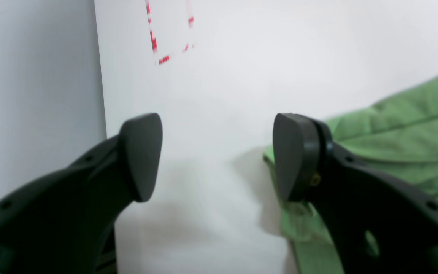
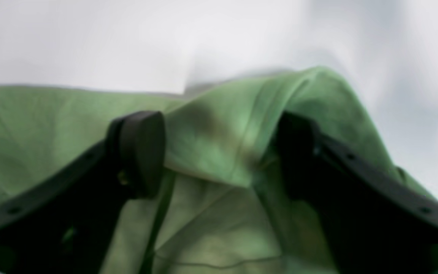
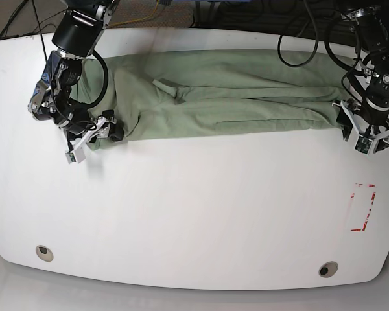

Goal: Layout the t-shirt on the table in an organized manner, then fold the t-shirt properly
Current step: 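Release the folded edges and open both grippers, then regrasp the folded shirt's ends with both grippers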

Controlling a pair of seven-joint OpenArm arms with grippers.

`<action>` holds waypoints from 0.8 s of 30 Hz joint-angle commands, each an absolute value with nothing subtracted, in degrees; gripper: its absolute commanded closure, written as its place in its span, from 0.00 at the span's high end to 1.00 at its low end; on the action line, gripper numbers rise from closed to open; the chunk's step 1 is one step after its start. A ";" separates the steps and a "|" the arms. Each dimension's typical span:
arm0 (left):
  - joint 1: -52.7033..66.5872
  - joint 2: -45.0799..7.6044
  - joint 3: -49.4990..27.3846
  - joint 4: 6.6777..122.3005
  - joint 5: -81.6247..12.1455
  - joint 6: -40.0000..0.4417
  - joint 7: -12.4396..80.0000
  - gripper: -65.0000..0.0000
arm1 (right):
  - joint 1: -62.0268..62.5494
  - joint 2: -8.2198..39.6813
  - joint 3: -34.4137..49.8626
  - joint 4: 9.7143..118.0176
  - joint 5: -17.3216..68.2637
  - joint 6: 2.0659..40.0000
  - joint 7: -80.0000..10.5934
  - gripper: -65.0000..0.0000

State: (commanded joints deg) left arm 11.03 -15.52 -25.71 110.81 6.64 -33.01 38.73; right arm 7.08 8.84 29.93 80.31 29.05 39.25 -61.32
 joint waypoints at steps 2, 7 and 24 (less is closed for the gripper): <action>11.03 -15.52 -25.63 110.81 6.64 -33.01 38.73 0.66 | 7.08 8.84 29.93 80.31 29.05 39.25 -61.32 0.33; 11.12 -15.34 -25.54 110.81 6.64 -33.01 38.73 0.66 | 7.08 8.92 29.93 80.57 29.49 39.25 -62.64 0.00; 11.21 -14.20 -25.54 110.64 6.73 -33.01 38.73 0.66 | -0.31 8.84 30.46 102.90 40.84 30.46 -75.74 0.00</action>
State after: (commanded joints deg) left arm 11.21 -14.20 -25.54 110.64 6.73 -33.01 38.73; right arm -0.31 8.84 30.46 102.90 40.84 30.46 -75.74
